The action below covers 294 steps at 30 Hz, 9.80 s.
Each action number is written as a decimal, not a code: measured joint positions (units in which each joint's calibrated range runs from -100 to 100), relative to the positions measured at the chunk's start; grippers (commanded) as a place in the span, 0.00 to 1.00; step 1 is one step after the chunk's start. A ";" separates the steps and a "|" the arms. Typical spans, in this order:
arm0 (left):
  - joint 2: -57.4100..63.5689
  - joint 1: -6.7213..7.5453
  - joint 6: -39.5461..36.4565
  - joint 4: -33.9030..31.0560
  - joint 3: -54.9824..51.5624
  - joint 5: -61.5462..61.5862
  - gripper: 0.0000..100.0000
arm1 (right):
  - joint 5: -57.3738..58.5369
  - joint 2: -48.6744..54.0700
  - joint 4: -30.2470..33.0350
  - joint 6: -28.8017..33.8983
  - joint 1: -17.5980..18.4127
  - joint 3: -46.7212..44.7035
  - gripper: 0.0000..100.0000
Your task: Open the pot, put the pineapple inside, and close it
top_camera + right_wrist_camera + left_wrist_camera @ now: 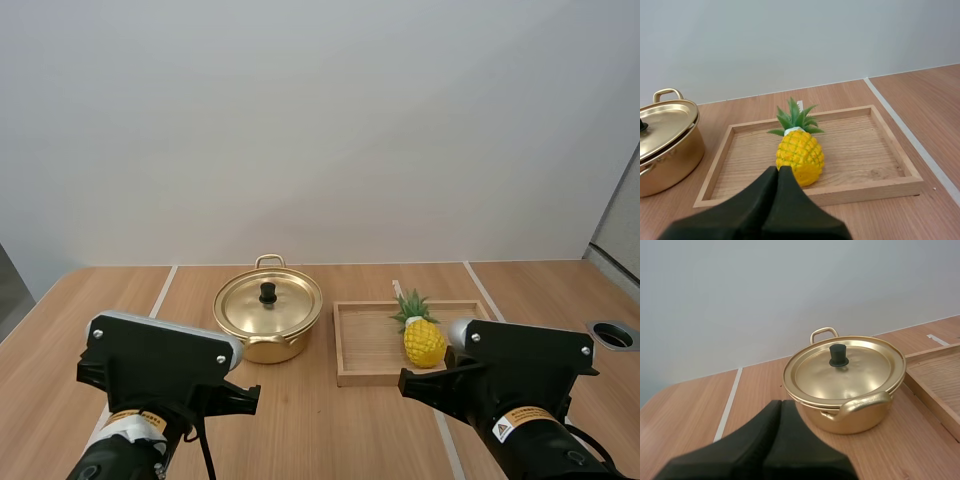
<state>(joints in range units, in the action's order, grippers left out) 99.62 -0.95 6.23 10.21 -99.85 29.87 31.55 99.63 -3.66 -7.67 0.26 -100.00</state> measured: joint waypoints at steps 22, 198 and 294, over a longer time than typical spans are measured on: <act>0.00 0.00 0.00 0.00 -0.15 -8.95 0.00 | -18.39 0.00 7.68 -0.09 0.00 0.00 0.00; -105.27 5.72 12.24 -1.91 85.62 70.13 1.00 | 68.45 -85.94 7.44 -18.18 0.00 117.62 0.00; -101.60 5.72 13.45 -0.88 92.99 69.13 0.00 | 68.45 -85.62 7.45 -19.36 0.00 117.62 0.00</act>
<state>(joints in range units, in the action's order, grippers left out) -1.99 4.76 19.68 9.33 -6.87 99.00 100.00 14.02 3.78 -27.03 0.26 17.62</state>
